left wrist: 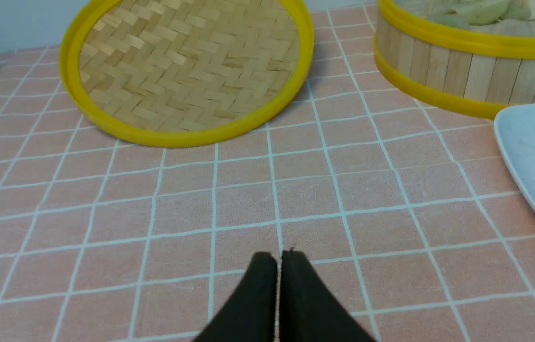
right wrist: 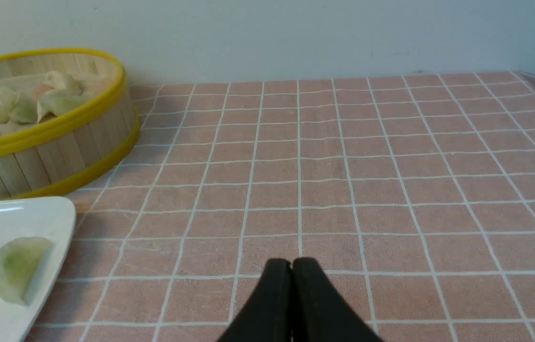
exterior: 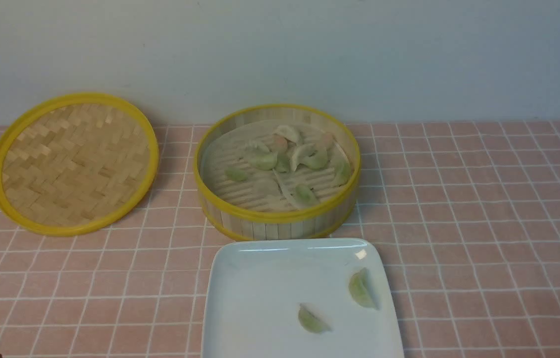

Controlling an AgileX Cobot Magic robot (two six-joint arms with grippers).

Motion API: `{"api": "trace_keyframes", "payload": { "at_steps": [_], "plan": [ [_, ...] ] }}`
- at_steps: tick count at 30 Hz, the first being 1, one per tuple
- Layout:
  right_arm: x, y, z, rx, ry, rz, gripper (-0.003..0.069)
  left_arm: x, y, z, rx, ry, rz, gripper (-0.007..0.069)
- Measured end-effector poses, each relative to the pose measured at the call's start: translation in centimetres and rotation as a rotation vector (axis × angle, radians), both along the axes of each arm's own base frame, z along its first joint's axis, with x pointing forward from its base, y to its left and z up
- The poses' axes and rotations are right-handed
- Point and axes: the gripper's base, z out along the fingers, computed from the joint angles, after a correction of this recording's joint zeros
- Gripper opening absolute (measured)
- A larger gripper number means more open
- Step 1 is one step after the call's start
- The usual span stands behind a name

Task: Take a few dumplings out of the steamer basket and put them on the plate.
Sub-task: Use the left arm to grab a dumpling from the steamer

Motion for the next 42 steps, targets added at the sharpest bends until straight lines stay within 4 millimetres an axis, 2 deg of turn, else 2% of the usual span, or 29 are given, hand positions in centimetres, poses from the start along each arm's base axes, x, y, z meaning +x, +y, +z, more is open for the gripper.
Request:
{"api": "trace_keyframes", "payload": {
  "at_steps": [25, 29, 32, 34, 35, 36, 37, 38, 40, 42],
  "plan": [
    [0.0, 0.0, 0.0, 0.0, 0.0, 0.0, -0.001, 0.0, 0.0, 0.1, -0.009, -0.013, 0.002, -0.0006],
    [0.0, 0.0, 0.0, 0.0, 0.0, 0.0, -0.001, 0.3, -0.3, 1.3, -0.287, -0.126, 0.033, -0.0006],
    [0.0, 0.0, 0.0, 0.0, 0.0, 0.0, -0.001, 0.4, -0.3, 1.9, -0.41, -0.193, 0.047, -0.0006],
    [0.0, 0.0, 0.1, 0.012, -0.008, -0.001, -0.001, 0.4, -0.1, 3.0, -0.546, -0.3, 0.074, -0.0006],
    [0.0, 0.0, 0.1, 0.024, -0.012, 0.0, -0.001, 0.4, 0.0, 3.0, -0.555, -0.308, 0.076, -0.0006],
    [0.1, 0.1, 0.2, 0.08, -0.029, -0.001, -0.001, 0.4, 0.2, 3.5, -0.609, -0.36, 0.093, -0.0006],
    [0.2, 0.3, 0.6, 0.238, -0.079, -0.006, -0.001, 0.4, 0.6, 4.1, -0.665, -0.433, 0.118, -0.0006],
    [0.2, 0.3, 0.8, 0.289, -0.094, -0.007, -0.001, 0.3, 0.7, 4.3, -0.678, -0.457, 0.125, -0.0006],
    [0.2, 0.3, 1.9, 0.637, -0.191, -0.033, -0.001, 0.0, 1.4, 5.5, -0.737, -0.588, 0.164, -0.0006],
    [0.2, 0.1, 2.3, 0.798, -0.229, -0.05, -0.001, -0.3, 1.4, 6.9, -0.75, -0.621, 0.148, -0.0006]
  ]
}}
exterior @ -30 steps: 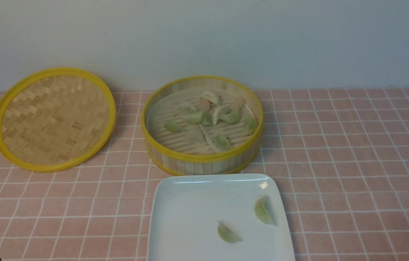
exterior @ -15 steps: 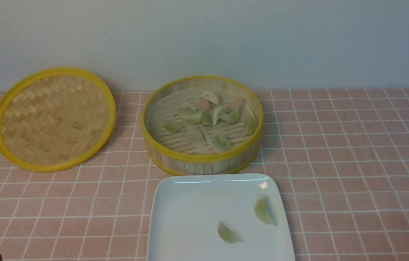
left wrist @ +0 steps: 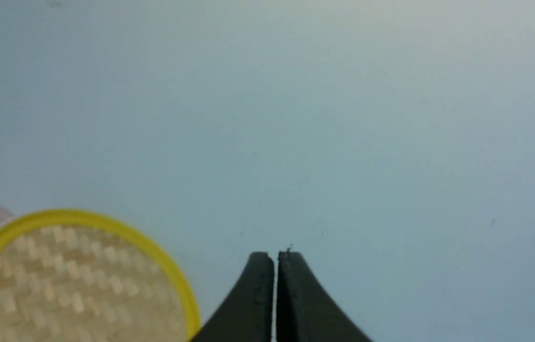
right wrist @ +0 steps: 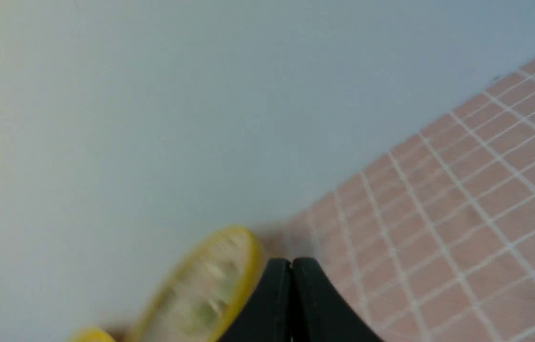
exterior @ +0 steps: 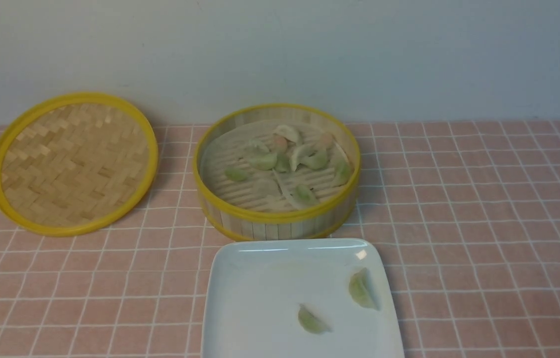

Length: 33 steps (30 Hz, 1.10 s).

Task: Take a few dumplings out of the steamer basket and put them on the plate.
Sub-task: Use the left arm to grab a dumpling from the steamer

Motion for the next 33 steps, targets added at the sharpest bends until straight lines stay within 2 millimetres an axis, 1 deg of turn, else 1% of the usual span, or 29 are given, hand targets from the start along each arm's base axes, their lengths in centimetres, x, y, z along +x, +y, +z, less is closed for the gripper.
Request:
{"api": "trace_keyframes", "payload": {
  "at_steps": [1, 2, 4, 5, 6, 7, 8, 10, 11, 12, 13, 14, 15, 16, 17, 18, 19, 20, 21, 22, 23, 24, 25, 26, 27, 28, 30, 32, 33],
  "plan": [
    [0.0, -0.1, 0.2, 0.065, -0.014, -0.006, -0.001, -0.3, -0.1, 1.3, 0.001, -0.029, -0.011, -0.0006],
    [0.0, -0.2, 0.3, 0.109, -0.026, -0.013, -0.001, -0.7, -0.4, 3.1, 0.019, -0.04, -0.041, -0.0006],
    [0.0, -0.3, 0.4, 0.147, -0.042, -0.025, -0.001, -1.1, -1.0, 6.1, 0.067, -0.023, -0.093, -0.0006],
    [0.0, -0.4, 0.5, 0.167, -0.054, -0.033, -0.001, -1.0, -1.4, 8.0, 0.106, 0.023, -0.134, -0.0006],
    [0.0, -0.5, 0.6, 0.18, -0.064, -0.04, -0.001, -0.7, -1.7, 9.3, 0.133, 0.066, -0.164, -0.0006],
    [0.0, -0.5, 0.6, 0.181, -0.066, -0.042, -0.001, -0.5, -2.1, 11.1, 0.163, 0.104, -0.195, -0.0006],
    [-0.1, -0.5, 0.6, 0.171, -0.064, -0.04, -0.001, 0.3, -2.4, 11.7, 0.191, 0.185, -0.234, -0.0006],
    [-0.2, -0.1, 1.2, 0.112, -0.043, -0.001, -0.001, 2.0, -3.4, 14.4, 0.297, 0.362, -0.34, -0.0006],
    [-0.3, 0.1, 1.7, 0.086, -0.036, 0.017, -0.001, 2.7, -3.7, 14.9, 0.321, 0.426, -0.38, -0.0006],
    [-0.4, 0.3, 2.2, 0.057, -0.03, 0.037, -0.001, 3.8, -4.1, 14.9, 0.352, 0.527, -0.439, -0.0006],
    [-0.5, 0.6, 3.4, 0.005, -0.015, 0.072, -0.001, 5.1, -4.6, 15.4, 0.401, 0.626, -0.509, -0.0006],
    [-0.7, 1.2, 5.7, -0.1, 0.021, 0.135, -0.001, 7.3, -5.1, 15.6, 0.476, 0.763, -0.614, -0.0006],
    [-0.7, 1.5, 6.9, -0.152, 0.042, 0.164, -0.001, 8.8, -5.4, 15.5, 0.514, 0.828, -0.673, -0.0006],
    [-0.5, 1.6, 7.1, -0.176, 0.058, 0.171, -0.001, 8.7, -5.4, 15.7, 0.524, 0.818, -0.672, -0.0006],
    [-0.4, 2.0, 9.1, -0.261, 0.104, 0.226, -0.001, 11.1, -5.7, 15.0, 0.562, 0.905, -0.747, -0.0006],
    [-0.1, 2.3, 10.5, -0.329, 0.152, 0.267, -0.001, 12.3, -5.8, 14.7, 0.578, 0.933, -0.773, -0.0006],
    [0.4, 2.4, 11.2, -0.38, 0.198, 0.294, -0.001, 13.1, -5.8, 14.4, 0.595, 0.948, -0.79, -0.0006],
    [0.9, 2.7, 12.9, -0.46, 0.273, 0.357, -0.001, 14.8, -5.9, 13.7, 0.606, 0.988, -0.817, -0.0006],
    [1.4, 2.8, 13.7, -0.491, 0.301, 0.373, -0.001, 15.4, -5.9, 13.4, 0.612, 1.0, -0.826, -0.0006],
    [2.3, 3.0, 14.8, -0.575, 0.41, 0.445, -0.001, 16.9, -6.0, 12.8, 0.616, 1.019, -0.844, -0.0006],
    [3.5, 3.0, 15.6, -0.627, 0.498, 0.488, -0.001, 17.7, -6.1, 12.7, 0.617, 1.013, -0.85, -0.0006],
    [3.5, 3.0, 15.6, -0.627, 0.498, 0.488, -0.001, 17.9, -6.1, 12.6, 0.614, 1.015, -0.85, -0.0006],
    [4.7, 2.8, 16.7, -0.678, 0.573, 0.514, -0.001, 18.9, -6.2, 12.6, 0.623, 0.995, -0.858, -0.0006],
    [5.0, 2.8, 17.0, -0.688, 0.591, 0.518, -0.001, 19.2, -6.2, 12.6, 0.629, 0.988, -0.86, -0.0006],
    [6.4, 2.6, 17.6, -0.721, 0.658, 0.528, -0.001, 20.2, -6.5, 12.8, 0.658, 0.962, -0.869, -0.0006],
    [6.9, 2.5, 18.1, -0.733, 0.665, 0.525, -0.001, 20.8, -6.7, 12.8, 0.674, 0.956, -0.878, -0.0006],
    [8.8, 2.3, 18.8, -0.759, 0.711, 0.523, -0.001, 22.3, -7.8, 13.3, 0.718, 0.926, -0.906, -0.0006],
    [9.7, 2.3, 19.4, -0.764, 0.72, 0.524, -0.001, 23.6, -8.7, 13.3, 0.743, 0.928, -0.938, -0.0006],
    [10.4, 2.3, 19.5, -0.762, 0.731, 0.53, -0.001, 24.5, -9.6, 13.5, 0.772, 0.928, -0.958, -0.0006]
  ]
}}
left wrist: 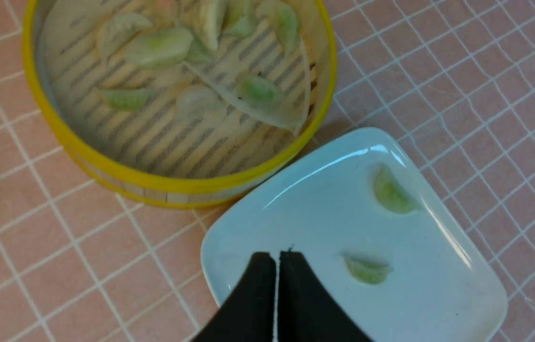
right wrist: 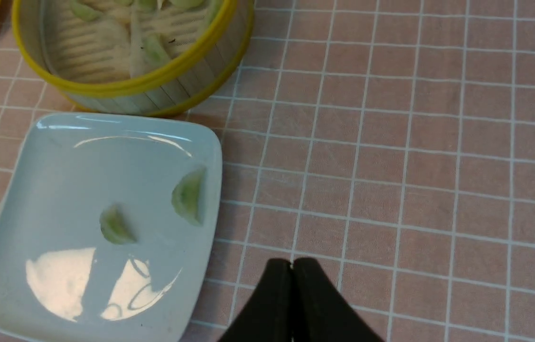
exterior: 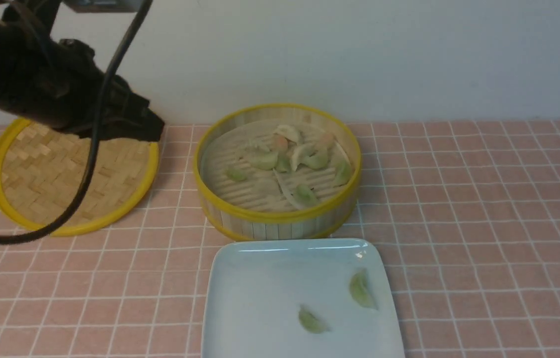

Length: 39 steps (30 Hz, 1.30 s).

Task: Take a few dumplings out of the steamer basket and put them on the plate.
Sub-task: Use the left arm to grab a dumpling from the steamer

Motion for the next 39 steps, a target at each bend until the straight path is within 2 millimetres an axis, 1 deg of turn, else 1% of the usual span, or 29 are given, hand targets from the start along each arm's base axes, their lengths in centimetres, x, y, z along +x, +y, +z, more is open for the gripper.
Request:
{"api": "trace_keyframes", "payload": {
  "at_steps": [2, 3, 4, 5, 9, 10, 12, 14, 15, 18, 19, 20, 22, 23, 24, 26, 29, 33, 35, 37, 39],
  "plan": [
    [0.7, 0.1, 0.0, 0.007, 0.017, 0.003, -0.001, 1.5, -1.2, -0.5, 0.033, 0.018, -0.036, -0.0006],
    [0.8, 0.1, -0.1, 0.007, 0.023, 0.003, -0.001, 1.7, -1.4, -0.3, 0.035, 0.012, -0.043, -0.0006],
    [1.1, 0.2, -0.3, 0.017, 0.034, 0.007, -0.001, 3.0, -2.5, -0.7, 0.066, 0.014, -0.068, -0.0006],
    [1.3, 0.3, -0.4, 0.024, 0.046, 0.009, -0.001, 4.2, -3.3, -1.3, 0.099, 0.014, -0.085, -0.0006],
    [1.6, 0.3, -0.6, 0.027, 0.059, 0.01, -0.001, 7.3, -5.9, -3.7, 0.206, 0.015, -0.149, -0.0006],
    [1.7, 0.3, -0.6, 0.028, 0.06, 0.01, -0.001, 8.4, -6.7, -4.8, 0.237, 0.018, -0.162, -0.0004],
    [1.7, 0.4, -0.6, 0.031, 0.06, 0.011, -0.001, 9.9, -8.0, -6.2, 0.263, 0.003, -0.177, 0.0009],
    [1.7, 0.4, -0.6, 0.033, 0.06, 0.012, -0.001, 11.5, -9.3, -8.2, 0.269, -0.004, -0.181, 0.0036],
    [1.7, 0.4, -0.6, 0.035, 0.061, 0.009, -0.001, 12.2, -9.9, -9.0, 0.27, -0.013, -0.181, 0.0062],
    [1.7, 0.4, -0.6, 0.039, 0.063, 0.007, -0.001, 14.2, -10.8, -12.2, 0.277, -0.013, -0.17, 0.016],
    [1.6, 0.4, -0.6, 0.039, 0.064, 0.006, -0.001, 14.5, -10.9, -12.8, 0.279, -0.011, -0.167, 0.0175],
    [1.6, 0.4, -0.6, 0.039, 0.065, 0.006, -0.001, 15.1, -11.1, -14.3, 0.283, -0.005, -0.161, 0.0225],
    [1.6, 0.4, -0.6, 0.039, 0.066, 0.006, -0.001, 15.7, -11.2, -15.6, 0.287, -0.012, -0.151, 0.03],
    [1.6, 0.4, -0.6, 0.04, 0.068, 0.006, -0.001, 16.0, -11.3, -16.5, 0.294, -0.007, -0.149, 0.033],
    [1.6, 0.4, -0.6, 0.04, 0.069, 0.006, -0.001, 16.3, -11.3, -17.6, 0.304, -0.007, -0.145, 0.0375],
    [1.6, 0.4, -0.6, 0.04, 0.069, 0.005, -0.001, 16.7, -11.3, -18.8, 0.319, -0.002, -0.145, 0.042],
    [1.6, 0.4, -0.6, 0.041, 0.069, 0.005, -0.001, 16.9, -11.3, -20.4, 0.345, 0.013, -0.151, 0.0444],
    [1.6, 0.5, -0.6, 0.049, 0.069, 0.007, -0.001, 17.1, -11.4, -20.7, 0.353, 0.012, -0.155, 0.0449],
    [1.6, 0.5, -0.6, 0.049, 0.069, 0.007, -0.001, 17.1, -11.4, -20.8, 0.355, 0.015, -0.157, 0.0431],
    [1.6, 0.5, -0.6, 0.051, 0.069, 0.008, -0.001, 17.0, -11.5, -20.8, 0.352, 0.026, -0.156, 0.0384],
    [1.6, 0.5, -0.6, 0.052, 0.069, 0.008, -0.001, 16.9, -11.6, -20.6, 0.35, 0.043, -0.15, 0.0303]
  ]
}}
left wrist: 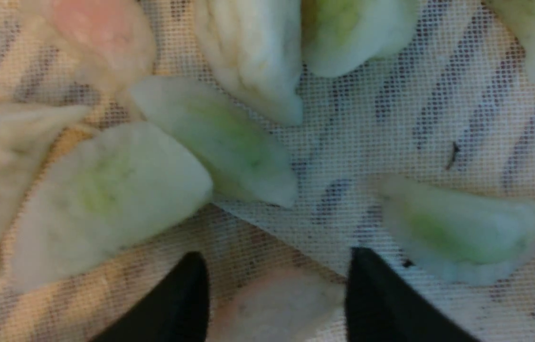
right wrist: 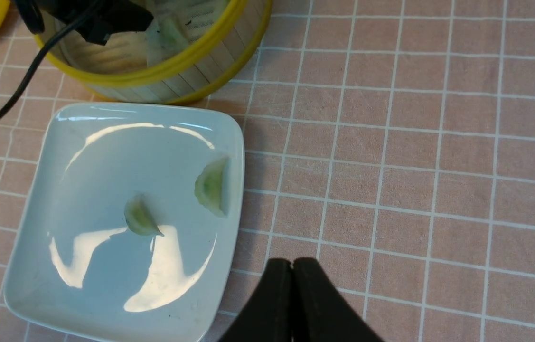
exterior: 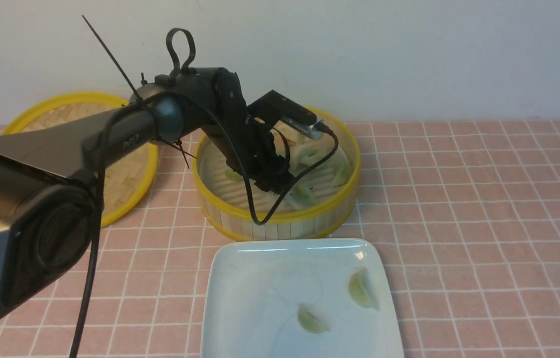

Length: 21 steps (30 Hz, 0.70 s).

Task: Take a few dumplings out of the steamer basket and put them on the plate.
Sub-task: Use the left arm to grab a dumpling from the steamer, then use the left arm to put the dumpling into the plate

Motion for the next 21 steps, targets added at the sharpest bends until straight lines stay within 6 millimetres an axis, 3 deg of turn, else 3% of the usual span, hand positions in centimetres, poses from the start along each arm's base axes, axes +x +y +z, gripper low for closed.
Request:
{"api": "trace_keyframes", "payload": {
  "at_steps": [4, 6, 7, 9, 14, 15, 16, 18, 21],
  "plan": [
    [0.0, 0.0, 0.0, 0.0, 0.0, 0.0, -0.001, -0.1, 0.1, 1.1, 0.007, 0.045, 0.024, 0.0242],
    [0.0, 0.0, 0.0, 0.002, 0.0, 0.0, -0.001, -0.4, 0.2, 2.9, 0.016, 0.07, 0.029, 0.016],
    [0.0, 0.0, 0.0, 0.002, 0.0, 0.0, -0.001, -0.5, 0.2, 3.6, 0.016, 0.073, 0.031, 0.0162],
    [0.0, 0.0, 0.0, 0.004, 0.0, 0.001, -0.001, -0.7, 0.3, 5.9, 0.009, 0.073, 0.038, 0.0166],
    [0.0, 0.2, 0.1, 0.022, 0.001, 0.005, -0.001, -2.9, 1.1, 15.2, -0.045, -0.025, 0.036, 0.0166],
    [0.0, 0.2, 0.1, 0.024, 0.001, 0.006, -0.001, -3.0, 1.1, 15.6, -0.047, -0.031, 0.035, 0.0166],
    [-0.1, 0.3, 0.1, 0.032, 0.001, 0.008, -0.001, -4.1, 1.5, 18.1, -0.076, -0.065, 0.05, 0.0166],
    [-0.1, 0.3, 0.1, 0.033, 0.001, 0.008, -0.001, -5.7, 2.0, 19.9, -0.106, -0.071, 0.067, 0.0166],
    [-0.1, 0.3, 0.1, 0.034, 0.001, 0.008, -0.001, -8.9, 2.4, 19.7, -0.086, -0.002, 0.064, 0.0166]
  ]
}}
